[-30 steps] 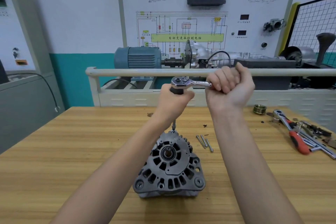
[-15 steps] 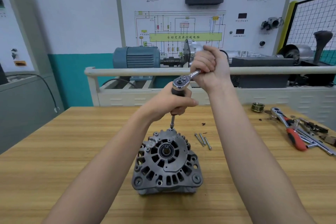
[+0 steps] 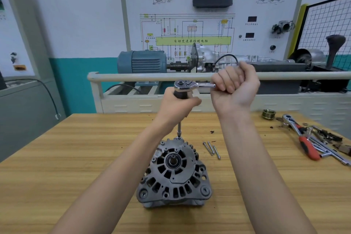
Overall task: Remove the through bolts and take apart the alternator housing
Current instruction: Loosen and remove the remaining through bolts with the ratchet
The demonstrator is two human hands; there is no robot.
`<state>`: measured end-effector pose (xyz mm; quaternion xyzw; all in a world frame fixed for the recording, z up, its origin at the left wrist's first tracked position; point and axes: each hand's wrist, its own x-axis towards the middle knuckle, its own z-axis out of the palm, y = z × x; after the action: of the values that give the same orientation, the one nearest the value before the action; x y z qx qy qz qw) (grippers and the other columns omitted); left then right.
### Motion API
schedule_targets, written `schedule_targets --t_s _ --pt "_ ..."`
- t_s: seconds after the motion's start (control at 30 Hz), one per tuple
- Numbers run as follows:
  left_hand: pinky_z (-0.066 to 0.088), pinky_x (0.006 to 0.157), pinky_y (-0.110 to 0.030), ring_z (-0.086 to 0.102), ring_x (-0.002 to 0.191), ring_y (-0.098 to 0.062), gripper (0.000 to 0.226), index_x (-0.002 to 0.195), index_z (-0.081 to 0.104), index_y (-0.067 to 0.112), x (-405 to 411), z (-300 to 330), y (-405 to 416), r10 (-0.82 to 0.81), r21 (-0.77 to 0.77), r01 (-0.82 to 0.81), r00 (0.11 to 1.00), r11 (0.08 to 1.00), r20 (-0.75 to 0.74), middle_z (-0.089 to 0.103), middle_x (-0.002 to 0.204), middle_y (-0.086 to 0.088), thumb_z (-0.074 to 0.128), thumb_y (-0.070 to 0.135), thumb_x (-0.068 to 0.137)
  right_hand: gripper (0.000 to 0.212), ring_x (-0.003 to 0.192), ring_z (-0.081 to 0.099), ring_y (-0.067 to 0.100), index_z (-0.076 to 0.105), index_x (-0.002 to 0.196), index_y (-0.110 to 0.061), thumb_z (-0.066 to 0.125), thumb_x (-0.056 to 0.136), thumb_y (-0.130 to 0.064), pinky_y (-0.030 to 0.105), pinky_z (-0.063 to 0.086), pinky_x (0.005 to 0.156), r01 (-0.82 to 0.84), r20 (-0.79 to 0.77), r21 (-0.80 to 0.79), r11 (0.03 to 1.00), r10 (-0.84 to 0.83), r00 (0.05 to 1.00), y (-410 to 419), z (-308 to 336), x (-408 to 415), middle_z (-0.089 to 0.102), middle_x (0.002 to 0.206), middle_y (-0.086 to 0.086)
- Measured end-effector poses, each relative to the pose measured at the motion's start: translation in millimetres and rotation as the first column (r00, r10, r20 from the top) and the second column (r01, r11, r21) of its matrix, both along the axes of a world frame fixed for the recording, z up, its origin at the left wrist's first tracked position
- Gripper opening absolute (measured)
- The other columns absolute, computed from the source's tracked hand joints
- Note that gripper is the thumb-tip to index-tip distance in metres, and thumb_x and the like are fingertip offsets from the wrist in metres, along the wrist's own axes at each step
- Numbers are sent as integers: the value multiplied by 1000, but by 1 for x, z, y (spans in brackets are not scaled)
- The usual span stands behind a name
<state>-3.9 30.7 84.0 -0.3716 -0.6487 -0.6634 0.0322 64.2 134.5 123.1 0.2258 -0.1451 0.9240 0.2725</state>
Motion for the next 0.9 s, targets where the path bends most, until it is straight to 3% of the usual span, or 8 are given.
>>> schedule_targets --t_s 0.1,0.2,0.33,0.47,0.6,0.73,0.83,0.9 --pt "26 43 -20 27 37 -13 34 46 45 17 -2 5 -9 -316 -107 316 948 943 19 34 41 1 65 8 71 50 25 22 7 30 42 -16 40 90 -10 17 17 31 -300 63 -10 954 300 952 17 12 -18 25 33 -6" --pt "24 42 -18 24 36 -12 40 43 43 22 -5 9 -8 -406 -168 409 912 897 56 30 40 5 63 7 74 48 23 24 8 30 42 -15 40 88 -8 17 18 30 -390 141 12 921 384 912 22 20 -27 25 32 -6" --pt "23 43 -18 23 35 -12 42 39 41 23 -7 3 -5 -275 -52 277 960 959 46 30 39 5 61 8 72 54 26 20 7 29 43 -17 38 96 -12 18 19 30 -232 76 -39 972 234 969 12 11 -18 23 35 -7" --pt "21 46 -23 23 38 -10 50 38 41 25 -3 -7 7 -10 155 -3 997 988 79 31 39 10 59 0 77 57 33 19 8 32 41 -20 35 97 -13 21 24 36 131 7 -13 991 -131 991 -15 -12 10 22 37 -7" --pt "21 49 -28 22 41 -10 49 38 38 24 -1 -8 10 74 161 -82 995 984 60 30 40 10 59 -1 75 60 34 20 8 33 39 -22 33 98 -12 21 28 38 269 -27 41 962 -268 963 -25 -15 20 23 37 -7" --pt "29 46 -21 29 37 -13 38 40 45 22 -8 -2 -7 -200 -54 197 979 979 -40 36 39 4 66 11 70 56 29 18 7 30 40 -19 36 95 -11 19 20 32 -21 54 29 999 19 998 0 5 3 22 35 -7" --pt "24 45 -19 25 36 -11 43 42 41 20 -10 4 -14 -440 -113 442 897 890 47 31 40 5 63 7 77 56 25 19 6 27 40 -17 35 95 -11 17 16 31 -273 141 59 960 263 955 10 20 -15 22 33 -7" --pt "16 46 -24 21 37 -10 44 42 39 21 -12 5 -14 -463 -131 469 883 873 75 28 41 6 61 7 77 56 24 20 6 27 40 -17 35 96 -11 16 15 31 -322 164 57 945 309 937 11 25 -22 23 32 -7"
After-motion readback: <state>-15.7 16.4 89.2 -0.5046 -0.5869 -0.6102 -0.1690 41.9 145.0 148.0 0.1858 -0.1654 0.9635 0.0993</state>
